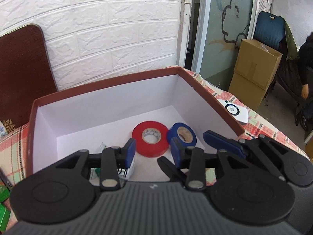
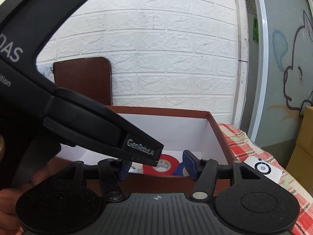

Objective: Organize objects
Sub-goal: 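Move the left gripper back over the table toward the clear tape roll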

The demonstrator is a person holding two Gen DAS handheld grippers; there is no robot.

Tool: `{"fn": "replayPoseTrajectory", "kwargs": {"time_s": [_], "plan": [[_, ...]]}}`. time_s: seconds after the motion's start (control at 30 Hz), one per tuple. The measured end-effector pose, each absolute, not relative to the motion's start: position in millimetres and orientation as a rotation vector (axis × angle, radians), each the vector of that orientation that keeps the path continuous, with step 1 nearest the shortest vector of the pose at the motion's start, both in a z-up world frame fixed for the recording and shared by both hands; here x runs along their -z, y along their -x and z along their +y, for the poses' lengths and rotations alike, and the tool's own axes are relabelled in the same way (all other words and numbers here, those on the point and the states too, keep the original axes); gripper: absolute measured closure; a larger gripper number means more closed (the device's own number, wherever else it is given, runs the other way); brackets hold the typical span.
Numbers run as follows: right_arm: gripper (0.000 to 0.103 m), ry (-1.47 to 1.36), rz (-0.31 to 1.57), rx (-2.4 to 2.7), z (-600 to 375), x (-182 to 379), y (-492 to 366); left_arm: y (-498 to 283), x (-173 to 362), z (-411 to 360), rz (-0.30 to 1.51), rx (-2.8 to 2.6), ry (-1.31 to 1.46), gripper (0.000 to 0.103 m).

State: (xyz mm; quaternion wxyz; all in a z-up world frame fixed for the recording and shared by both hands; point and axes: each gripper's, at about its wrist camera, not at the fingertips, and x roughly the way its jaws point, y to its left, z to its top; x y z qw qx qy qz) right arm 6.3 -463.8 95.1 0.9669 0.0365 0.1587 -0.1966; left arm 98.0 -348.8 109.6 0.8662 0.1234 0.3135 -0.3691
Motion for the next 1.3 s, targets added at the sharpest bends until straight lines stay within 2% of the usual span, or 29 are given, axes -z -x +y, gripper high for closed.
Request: {"fn": "replayPoseTrajectory", "kwargs": {"time_s": [0.07, 0.23, 0.47, 0.73, 1.3], "plan": [[0.046, -0.083, 0.308, 0.389, -459.0, -96.7, 1.2, -91.5, -112.1, -337.7, 0.654, 0.763, -0.245, 0.056], [0.043, -0.099, 0.317, 0.365, -423.2, -94.3, 18.7, -72.4, -114.9, -308.3, 0.633, 0.729, -0.236, 0.055], [0.043, -0.146, 0.437, 0.256, -387.4, -69.0, 18.5, -51.6, -107.8, -258.3, 0.561, 0.649, -0.258, 0.050], [0.043, -0.096, 0.563, 0.117, -337.2, -46.5, -1.3, -68.8, -54.7, -183.6, 0.745, 0.505, -0.194, 0.050], [0.041, 0.030, 0.693, -0.123, -248.4, -37.1, -52.6, -83.4, -26.2, -27.9, 0.808, 0.188, -0.036, 0.050]]}}
